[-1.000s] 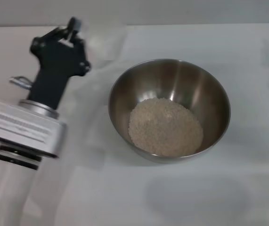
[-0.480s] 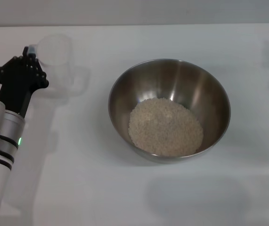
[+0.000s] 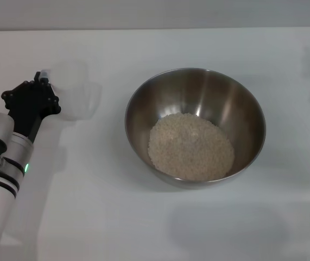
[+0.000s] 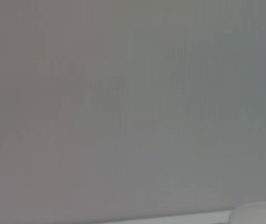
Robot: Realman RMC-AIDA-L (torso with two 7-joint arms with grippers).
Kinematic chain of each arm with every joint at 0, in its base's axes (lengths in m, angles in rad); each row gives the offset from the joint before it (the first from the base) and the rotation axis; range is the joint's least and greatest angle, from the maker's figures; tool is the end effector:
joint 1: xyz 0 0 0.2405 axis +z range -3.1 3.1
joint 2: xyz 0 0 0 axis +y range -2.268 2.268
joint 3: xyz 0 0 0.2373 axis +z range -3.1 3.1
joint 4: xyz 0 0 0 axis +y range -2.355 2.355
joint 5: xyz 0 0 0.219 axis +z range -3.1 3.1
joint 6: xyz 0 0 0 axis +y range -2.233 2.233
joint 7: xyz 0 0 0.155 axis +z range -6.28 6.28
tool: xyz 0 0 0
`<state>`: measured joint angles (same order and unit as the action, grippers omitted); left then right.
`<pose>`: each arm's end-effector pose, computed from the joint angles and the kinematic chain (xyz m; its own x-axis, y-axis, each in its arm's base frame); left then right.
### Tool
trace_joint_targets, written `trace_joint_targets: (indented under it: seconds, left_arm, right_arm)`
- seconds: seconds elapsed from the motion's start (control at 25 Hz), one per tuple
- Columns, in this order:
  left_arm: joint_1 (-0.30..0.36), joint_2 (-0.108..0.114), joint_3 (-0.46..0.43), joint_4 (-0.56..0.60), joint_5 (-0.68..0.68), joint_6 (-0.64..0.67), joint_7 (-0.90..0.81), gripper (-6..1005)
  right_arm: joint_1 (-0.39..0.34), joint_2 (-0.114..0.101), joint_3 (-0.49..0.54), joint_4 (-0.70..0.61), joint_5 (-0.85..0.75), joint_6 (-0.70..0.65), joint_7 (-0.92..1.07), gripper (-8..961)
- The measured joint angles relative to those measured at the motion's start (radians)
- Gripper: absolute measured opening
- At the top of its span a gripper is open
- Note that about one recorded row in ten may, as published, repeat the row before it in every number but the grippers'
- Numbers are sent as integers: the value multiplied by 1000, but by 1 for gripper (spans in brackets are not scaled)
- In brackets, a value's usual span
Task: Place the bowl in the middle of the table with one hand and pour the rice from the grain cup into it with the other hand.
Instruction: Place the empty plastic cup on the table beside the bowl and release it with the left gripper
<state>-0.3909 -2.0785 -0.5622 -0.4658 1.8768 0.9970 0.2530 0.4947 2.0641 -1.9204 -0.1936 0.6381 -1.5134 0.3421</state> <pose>-0.2862 0.3302 -0.0667 0.7601 0.0703 0.6459 0.6485 -0.1438 -0.7475 0.2622 0.3543 0.0598 0.4261 0.4695 -0.7733 -0.8066 -0.1899 -0.5598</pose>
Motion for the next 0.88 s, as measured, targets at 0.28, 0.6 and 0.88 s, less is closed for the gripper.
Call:
trace_joint_targets:
  seconds: [0.28, 0.6, 0.88]
  left_arm:
    - [-11, -1, -2, 11, -1, -41, -1, 142]
    - [-16, 3, -2, 15, -2, -72, -3, 150]
    - [-8, 8, 3, 11, 6, -69, -4, 158]
  right_arm:
    - [4, -1, 0, 0, 0, 3, 0, 391]
    - [5, -1, 0, 0, 0, -1, 0, 391]
    - [1, -1, 0, 0, 1, -3, 0, 391]
